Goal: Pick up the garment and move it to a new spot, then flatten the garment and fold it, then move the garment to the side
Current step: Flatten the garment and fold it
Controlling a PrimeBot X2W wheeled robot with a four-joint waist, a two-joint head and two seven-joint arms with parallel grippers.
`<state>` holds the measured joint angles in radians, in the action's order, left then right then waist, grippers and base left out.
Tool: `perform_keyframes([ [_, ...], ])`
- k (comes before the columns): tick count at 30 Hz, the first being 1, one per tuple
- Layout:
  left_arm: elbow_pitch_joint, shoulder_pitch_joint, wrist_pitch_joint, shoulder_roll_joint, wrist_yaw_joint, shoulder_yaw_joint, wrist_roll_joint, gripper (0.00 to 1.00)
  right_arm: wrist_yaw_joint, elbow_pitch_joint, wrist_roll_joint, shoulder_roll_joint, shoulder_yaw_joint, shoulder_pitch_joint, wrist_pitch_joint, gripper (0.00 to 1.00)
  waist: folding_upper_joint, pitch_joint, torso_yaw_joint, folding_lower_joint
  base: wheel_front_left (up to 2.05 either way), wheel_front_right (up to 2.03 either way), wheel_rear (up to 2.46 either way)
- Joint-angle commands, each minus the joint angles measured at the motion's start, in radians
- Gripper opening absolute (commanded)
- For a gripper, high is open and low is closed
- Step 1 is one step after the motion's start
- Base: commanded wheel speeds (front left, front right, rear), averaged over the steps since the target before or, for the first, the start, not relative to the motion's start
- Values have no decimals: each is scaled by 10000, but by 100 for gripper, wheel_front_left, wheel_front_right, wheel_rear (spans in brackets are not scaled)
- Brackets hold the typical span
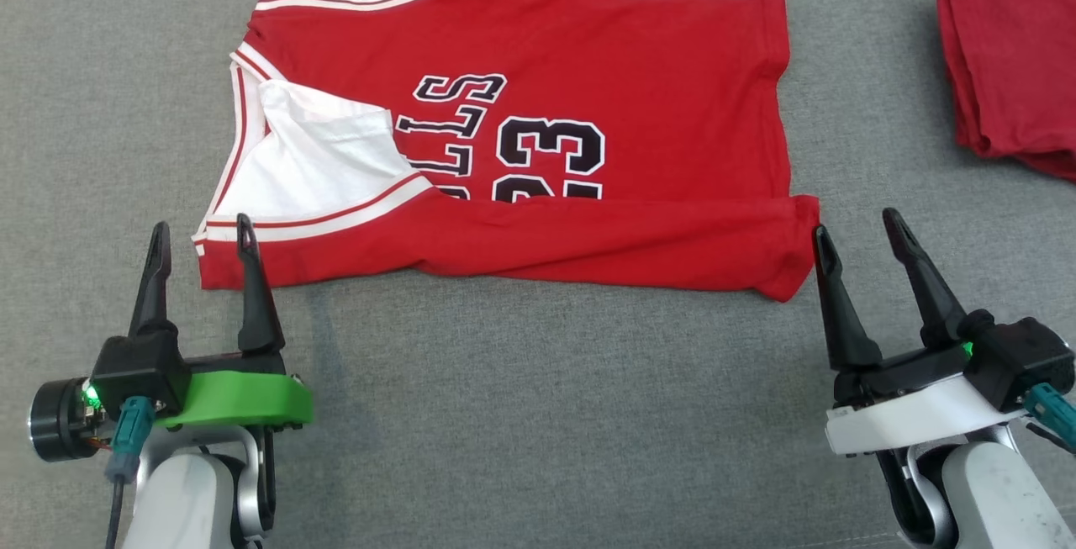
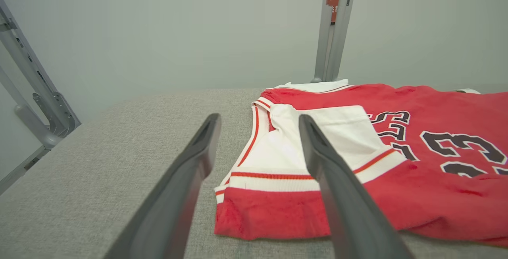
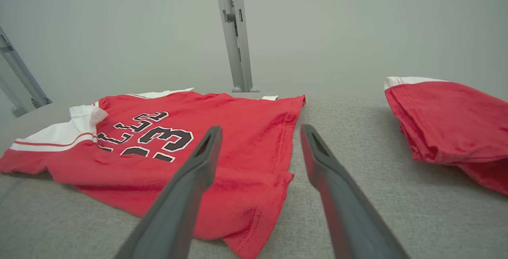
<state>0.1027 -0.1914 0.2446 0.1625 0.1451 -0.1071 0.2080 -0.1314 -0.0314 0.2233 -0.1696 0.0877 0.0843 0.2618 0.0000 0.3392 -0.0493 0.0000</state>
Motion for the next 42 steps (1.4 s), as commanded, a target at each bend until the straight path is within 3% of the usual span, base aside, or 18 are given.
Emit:
perform_keyframes([
  [1,95,-54,-88,-46,-39,-43,103,100,16,236,77,-70,89,-44,27,100,0,68,32,0,0,0,0],
  [12,2268,-1194,-1104,68,-541,79,886,100,16,2243,579,-166,620,883,-364,100,0,782,181,0,0,0,0],
  [17,3024,-1708,-2086,177,-823,32,1272,100,16,2857,968,-182,977,1467,-753,100,0,976,180,0,0,0,0],
  [18,3111,-1745,-2325,133,-904,-12,1363,79,16,2963,1108,-210,1094,1563,-892,100,0,997,185,0,0,0,0],
  [19,3148,-1766,-2478,116,-954,-44,1404,23,16,3055,1182,-243,1167,1629,-1043,66,0,1013,190,0,0,0,0],
  [20,3164,-1811,-2782,108,-1075,-97,1536,0,16,3117,1407,-267,1285,1742,-1237,0,0,1045,207,0,0,0,0],
  [28,2291,-1620,-2413,177,-1128,80,1806,0,16,2356,1916,-859,1530,1465,-1293,0,0,870,500,0,0,0,0],
  [35,1195,-344,-2496,171,-747,263,1951,0,19,1322,2233,-1526,1198,462,-1782,0,0,289,937,0,0,0,0],
  [42,-203,1412,-3079,-52,-336,36,2030,0,24,717,2486,-1746,578,-1010,-2234,0,0,-258,1299,0,0,0,0],
])
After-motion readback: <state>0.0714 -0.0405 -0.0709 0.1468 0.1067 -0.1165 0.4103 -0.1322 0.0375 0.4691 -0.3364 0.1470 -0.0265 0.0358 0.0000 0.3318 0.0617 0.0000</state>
